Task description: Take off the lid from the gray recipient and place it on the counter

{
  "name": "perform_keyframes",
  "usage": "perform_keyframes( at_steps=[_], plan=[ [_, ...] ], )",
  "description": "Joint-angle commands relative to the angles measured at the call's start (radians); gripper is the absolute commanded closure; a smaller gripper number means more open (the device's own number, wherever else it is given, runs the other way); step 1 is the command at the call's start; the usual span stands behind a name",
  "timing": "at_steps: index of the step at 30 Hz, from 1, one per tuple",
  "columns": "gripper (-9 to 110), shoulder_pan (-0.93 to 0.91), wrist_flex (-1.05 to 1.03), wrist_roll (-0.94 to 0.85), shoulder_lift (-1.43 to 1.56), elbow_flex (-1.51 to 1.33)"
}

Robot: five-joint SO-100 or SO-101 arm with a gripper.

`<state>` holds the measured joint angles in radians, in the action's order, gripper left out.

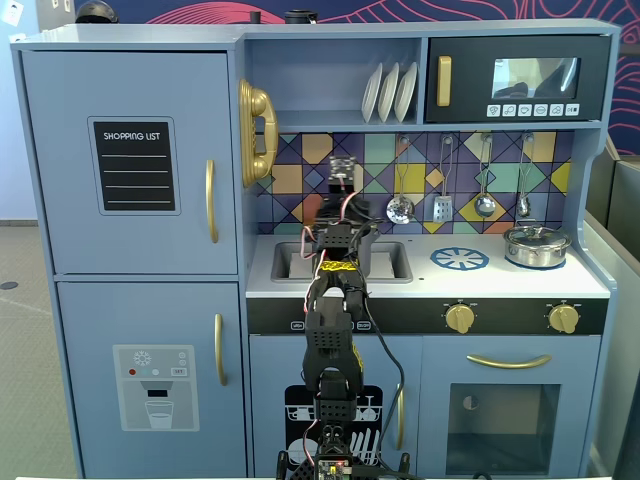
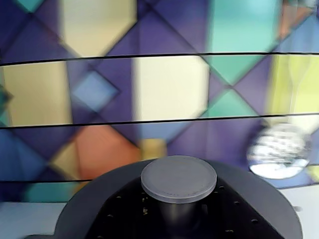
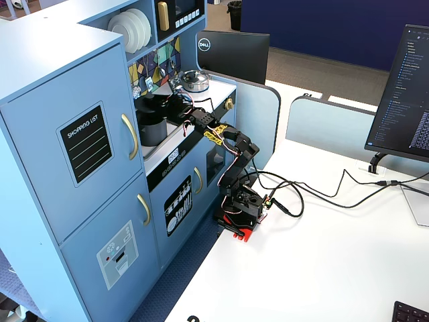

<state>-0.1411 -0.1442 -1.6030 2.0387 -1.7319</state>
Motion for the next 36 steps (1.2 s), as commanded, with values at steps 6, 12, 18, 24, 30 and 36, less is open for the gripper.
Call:
perform_keyframes(
  at_steps=[6, 12, 18, 24, 30, 36],
  plan=[
    [102, -0.298, 0.115, -0.009, 0.057, -0.017],
    [102, -0.393, 0.242, -0.008, 0.067, -0.175],
    [102, -0.414, 0.319, -0.014, 0.051, -0.281],
    [102, -0.419, 0.362, -0.017, -0.006, -0.302],
    [102, -0.422, 0.413, -0.023, -0.080, -0.304],
    [102, -0.425, 0.433, -0.023, -0.109, -0.325]
  ],
)
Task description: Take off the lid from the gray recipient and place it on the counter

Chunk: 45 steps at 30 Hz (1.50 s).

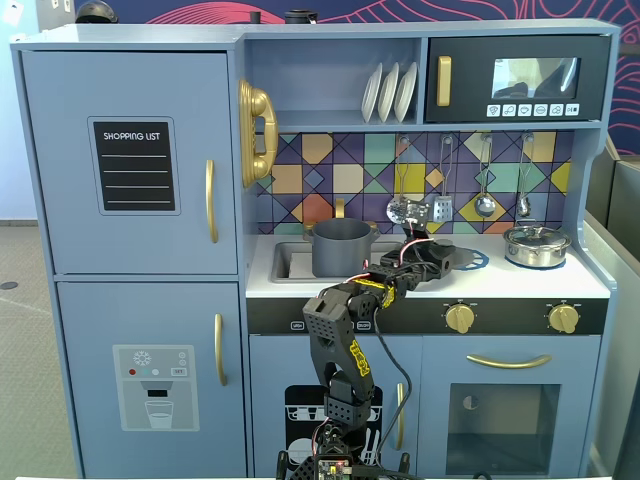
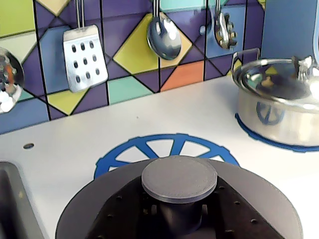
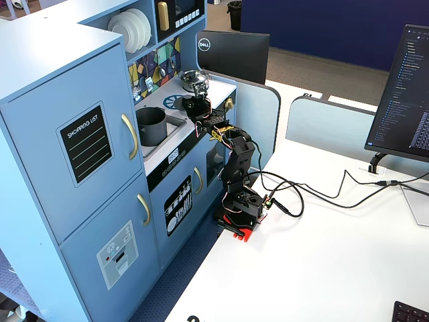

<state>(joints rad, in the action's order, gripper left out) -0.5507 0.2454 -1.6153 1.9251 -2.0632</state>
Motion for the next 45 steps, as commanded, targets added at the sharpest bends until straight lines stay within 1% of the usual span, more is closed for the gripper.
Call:
perform_keyframes(
  at_steps=[1, 12, 27, 28, 31, 33, 39, 45],
  plan=[
    [102, -0.015, 0.043, -0.011, 0.003, 0.000],
    [102, -0.015, 0.069, -0.006, 0.000, -0.067],
    [102, -0.037, 0.120, -0.003, -0.055, -0.055],
    [101, -0.038, 0.120, -0.006, -0.049, -0.063],
    [83, -0.046, 0.106, -0.006, -0.032, -0.077],
    [77, -0.049, 0.094, -0.011, -0.020, -0.083],
    [70, -0.060, 0.083, -0.018, 0.008, -0.086],
    [69, -0.075, 0.075, -0.020, 0.051, -0.074]
  ],
)
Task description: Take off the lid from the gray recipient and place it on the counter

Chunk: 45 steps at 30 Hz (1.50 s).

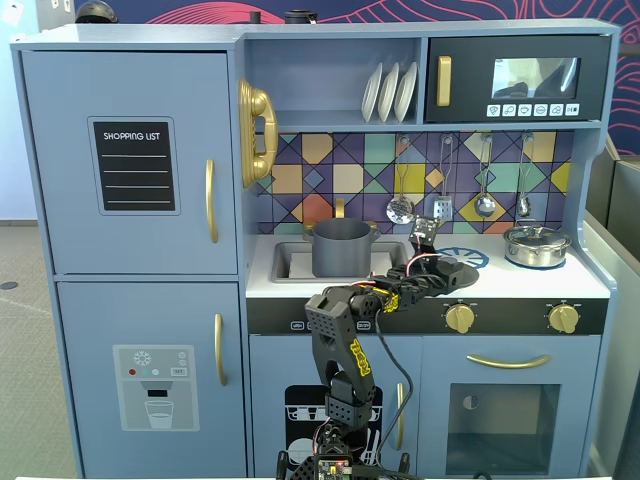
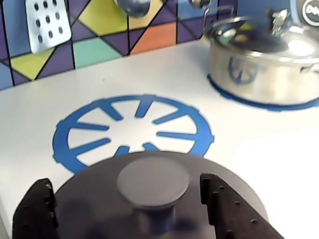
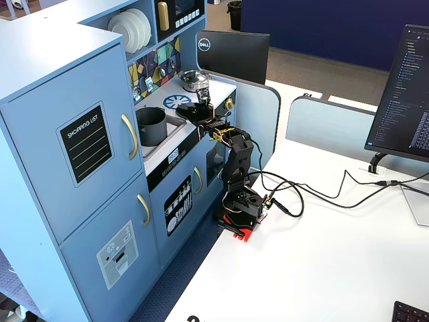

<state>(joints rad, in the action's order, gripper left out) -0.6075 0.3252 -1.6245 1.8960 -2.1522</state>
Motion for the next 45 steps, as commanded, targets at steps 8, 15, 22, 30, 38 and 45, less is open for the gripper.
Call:
perform_keyframes(
  at_steps=[8, 15, 22, 30, 38, 45],
  plan=[
    [77, 0.006, -0.060, 0.029, 0.207, 0.052],
    [102, 0.144, -0.782, 0.210, 0.686, 0.034],
    [102, 0.399, -1.298, 0.253, 1.028, -0.115],
    [102, 0.581, -1.364, 0.175, 1.197, -0.517],
    [102, 0.621, -1.345, 0.094, 1.281, -0.767],
    [102, 0.649, -1.266, 0.140, 1.270, -0.848]
  ],
)
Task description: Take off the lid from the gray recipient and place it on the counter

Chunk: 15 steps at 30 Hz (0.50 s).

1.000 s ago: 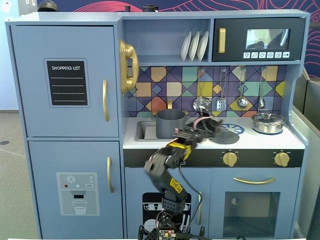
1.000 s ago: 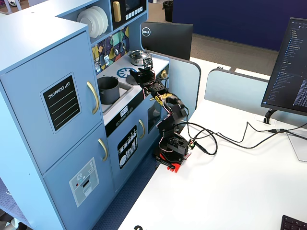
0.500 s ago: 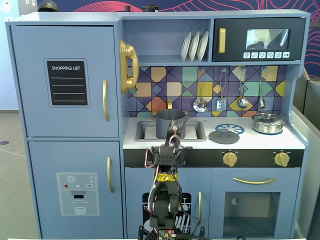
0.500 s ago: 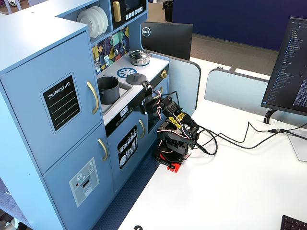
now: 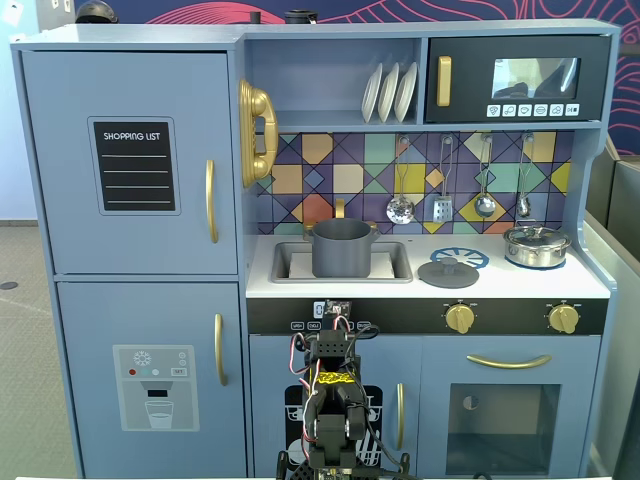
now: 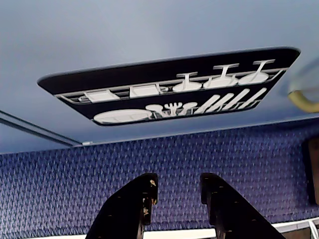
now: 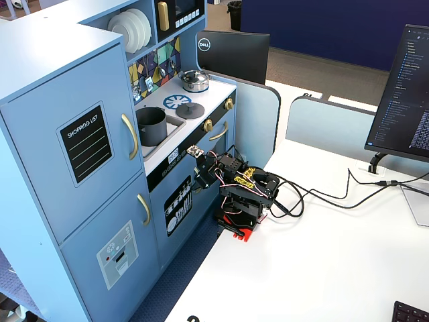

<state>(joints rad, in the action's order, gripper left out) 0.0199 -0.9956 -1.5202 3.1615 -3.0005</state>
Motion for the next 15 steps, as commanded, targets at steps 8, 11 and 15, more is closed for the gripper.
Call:
perform_keyframes(
  at_steps=[8, 11, 15],
  plan=[
    [102, 0.035, -0.233, 0.020, 0.015, -0.002],
    [101, 0.037, -0.390, -0.035, 0.015, -0.002],
    [100, 0.040, -0.508, -0.051, 0.015, -0.002]
  ],
)
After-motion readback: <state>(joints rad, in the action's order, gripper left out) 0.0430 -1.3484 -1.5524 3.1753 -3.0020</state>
